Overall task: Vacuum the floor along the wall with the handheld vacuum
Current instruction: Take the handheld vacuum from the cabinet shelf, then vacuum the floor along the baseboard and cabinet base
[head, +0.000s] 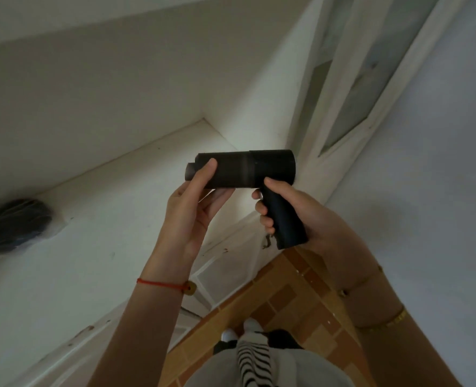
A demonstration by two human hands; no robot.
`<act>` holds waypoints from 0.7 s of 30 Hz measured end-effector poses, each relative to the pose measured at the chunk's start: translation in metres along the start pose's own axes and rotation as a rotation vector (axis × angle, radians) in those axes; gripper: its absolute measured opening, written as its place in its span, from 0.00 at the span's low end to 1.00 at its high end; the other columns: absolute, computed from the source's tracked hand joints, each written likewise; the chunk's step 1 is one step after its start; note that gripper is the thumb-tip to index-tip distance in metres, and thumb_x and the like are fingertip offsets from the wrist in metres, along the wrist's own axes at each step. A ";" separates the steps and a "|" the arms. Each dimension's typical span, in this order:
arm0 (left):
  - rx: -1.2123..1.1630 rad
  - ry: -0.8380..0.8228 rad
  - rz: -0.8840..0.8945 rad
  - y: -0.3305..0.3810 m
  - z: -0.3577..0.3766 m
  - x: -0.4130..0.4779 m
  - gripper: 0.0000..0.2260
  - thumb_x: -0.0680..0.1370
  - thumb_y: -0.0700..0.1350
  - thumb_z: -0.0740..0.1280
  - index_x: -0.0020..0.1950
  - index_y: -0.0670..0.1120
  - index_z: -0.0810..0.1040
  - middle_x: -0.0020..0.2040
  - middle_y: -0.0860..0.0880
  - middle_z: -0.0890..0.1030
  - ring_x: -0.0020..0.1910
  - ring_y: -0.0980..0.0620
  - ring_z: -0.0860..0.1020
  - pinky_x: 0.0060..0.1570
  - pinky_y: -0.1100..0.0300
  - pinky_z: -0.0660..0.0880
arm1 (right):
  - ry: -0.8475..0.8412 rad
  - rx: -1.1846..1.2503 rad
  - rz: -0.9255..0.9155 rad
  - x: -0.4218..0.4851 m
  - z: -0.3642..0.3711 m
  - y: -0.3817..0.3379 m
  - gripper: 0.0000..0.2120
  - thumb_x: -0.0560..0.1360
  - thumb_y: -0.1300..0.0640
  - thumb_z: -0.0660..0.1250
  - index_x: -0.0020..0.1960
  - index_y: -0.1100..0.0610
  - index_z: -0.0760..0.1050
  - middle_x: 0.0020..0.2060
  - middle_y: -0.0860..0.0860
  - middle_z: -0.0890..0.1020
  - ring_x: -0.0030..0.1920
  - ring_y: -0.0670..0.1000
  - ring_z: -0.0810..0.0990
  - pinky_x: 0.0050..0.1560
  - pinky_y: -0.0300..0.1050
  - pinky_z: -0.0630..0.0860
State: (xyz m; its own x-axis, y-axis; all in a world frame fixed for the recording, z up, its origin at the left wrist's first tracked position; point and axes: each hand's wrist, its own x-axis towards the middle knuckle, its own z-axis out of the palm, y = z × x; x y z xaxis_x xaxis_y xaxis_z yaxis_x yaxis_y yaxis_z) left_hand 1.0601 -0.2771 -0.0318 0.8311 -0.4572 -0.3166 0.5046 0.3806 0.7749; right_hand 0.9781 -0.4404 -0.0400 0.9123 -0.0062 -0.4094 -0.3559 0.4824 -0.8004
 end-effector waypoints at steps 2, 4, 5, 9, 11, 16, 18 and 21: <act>0.007 -0.036 -0.049 -0.010 0.010 -0.002 0.12 0.75 0.46 0.71 0.56 0.41 0.80 0.56 0.41 0.84 0.58 0.46 0.83 0.59 0.56 0.79 | 0.045 0.031 -0.014 -0.013 -0.010 0.006 0.12 0.77 0.48 0.64 0.46 0.57 0.75 0.32 0.50 0.75 0.29 0.47 0.74 0.30 0.39 0.74; 0.015 -0.062 -0.087 -0.018 0.018 -0.005 0.12 0.76 0.45 0.70 0.57 0.41 0.79 0.57 0.40 0.84 0.58 0.46 0.83 0.60 0.56 0.78 | 0.065 0.055 -0.025 -0.026 -0.019 0.010 0.12 0.75 0.47 0.65 0.46 0.57 0.74 0.32 0.51 0.75 0.29 0.47 0.74 0.30 0.38 0.74; 0.018 -0.073 -0.097 -0.021 0.021 -0.005 0.12 0.76 0.45 0.70 0.57 0.41 0.79 0.57 0.40 0.84 0.58 0.46 0.83 0.60 0.56 0.78 | 0.069 0.062 -0.027 -0.032 -0.021 0.012 0.12 0.74 0.47 0.65 0.46 0.57 0.74 0.32 0.51 0.75 0.29 0.47 0.74 0.30 0.38 0.75; 0.080 -0.173 -0.170 -0.038 0.041 -0.013 0.11 0.76 0.45 0.70 0.56 0.42 0.80 0.56 0.42 0.85 0.58 0.46 0.83 0.59 0.56 0.78 | 0.124 0.152 -0.081 -0.063 -0.039 0.027 0.11 0.75 0.50 0.66 0.45 0.58 0.74 0.33 0.51 0.76 0.29 0.47 0.75 0.31 0.39 0.76; 0.111 -0.219 -0.194 -0.048 0.052 -0.019 0.11 0.76 0.44 0.70 0.56 0.42 0.80 0.57 0.42 0.84 0.58 0.47 0.83 0.60 0.55 0.78 | 0.150 0.162 -0.115 -0.078 -0.048 0.035 0.11 0.75 0.49 0.66 0.45 0.57 0.74 0.33 0.51 0.76 0.30 0.47 0.75 0.32 0.39 0.75; 0.148 -0.323 -0.225 -0.077 0.080 -0.039 0.15 0.77 0.45 0.69 0.62 0.40 0.78 0.59 0.41 0.83 0.59 0.47 0.82 0.60 0.56 0.78 | 0.207 0.227 -0.163 -0.122 -0.072 0.049 0.11 0.75 0.50 0.67 0.46 0.58 0.74 0.34 0.51 0.76 0.30 0.47 0.75 0.31 0.39 0.75; 0.160 -0.352 -0.241 -0.092 0.091 -0.051 0.16 0.77 0.45 0.69 0.62 0.40 0.77 0.59 0.41 0.83 0.60 0.47 0.82 0.60 0.57 0.78 | 0.230 0.261 -0.176 -0.143 -0.081 0.057 0.10 0.74 0.51 0.67 0.46 0.58 0.75 0.34 0.51 0.76 0.30 0.47 0.76 0.32 0.39 0.76; 0.180 -0.373 -0.265 -0.117 0.108 -0.073 0.12 0.78 0.45 0.69 0.59 0.41 0.79 0.57 0.41 0.84 0.58 0.48 0.82 0.62 0.56 0.77 | 0.264 0.288 -0.188 -0.180 -0.094 0.067 0.09 0.74 0.51 0.66 0.45 0.57 0.75 0.34 0.51 0.76 0.30 0.47 0.75 0.32 0.38 0.76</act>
State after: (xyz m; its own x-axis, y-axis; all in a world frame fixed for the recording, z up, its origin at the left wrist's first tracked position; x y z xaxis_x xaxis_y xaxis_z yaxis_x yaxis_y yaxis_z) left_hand 0.9152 -0.3756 -0.0402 0.5223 -0.7888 -0.3240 0.6120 0.0822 0.7865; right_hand 0.7709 -0.4891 -0.0608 0.8596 -0.3233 -0.3958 -0.0830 0.6759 -0.7323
